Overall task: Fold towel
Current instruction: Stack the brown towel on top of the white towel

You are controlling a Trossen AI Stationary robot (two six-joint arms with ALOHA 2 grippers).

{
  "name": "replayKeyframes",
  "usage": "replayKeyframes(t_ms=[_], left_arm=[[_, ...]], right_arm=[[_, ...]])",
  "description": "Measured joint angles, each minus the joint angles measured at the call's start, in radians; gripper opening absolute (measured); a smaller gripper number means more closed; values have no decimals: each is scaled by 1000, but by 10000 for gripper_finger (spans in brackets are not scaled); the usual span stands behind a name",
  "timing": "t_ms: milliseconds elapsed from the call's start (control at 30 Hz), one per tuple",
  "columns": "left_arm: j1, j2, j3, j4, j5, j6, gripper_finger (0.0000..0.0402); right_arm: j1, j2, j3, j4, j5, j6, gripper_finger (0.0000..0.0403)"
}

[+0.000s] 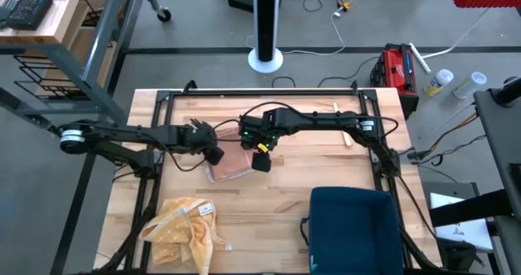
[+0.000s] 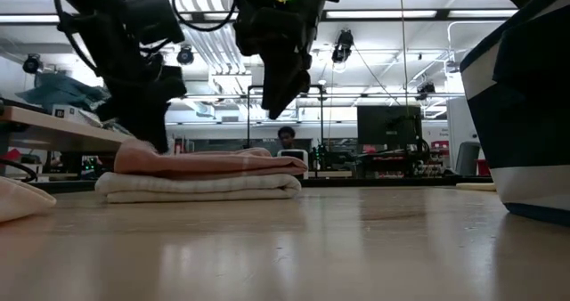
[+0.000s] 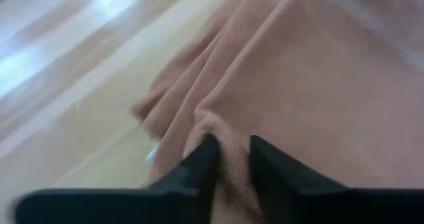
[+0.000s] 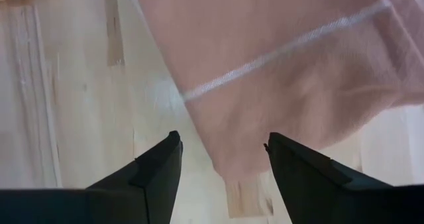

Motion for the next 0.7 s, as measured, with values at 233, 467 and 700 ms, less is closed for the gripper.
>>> replayKeyframes(t_ms=[233, 467, 700], left_arm=[[0, -57, -1, -15, -18, 7, 9], [-1, -107, -1, -73, -121, -23, 3], [0, -91, -14, -105, -120, -42, 2]], right_arm=[[0, 0, -28, 14, 0, 9, 209], [0, 0, -45, 22, 0, 11, 216], [0, 0, -45, 89, 0, 26, 213]])
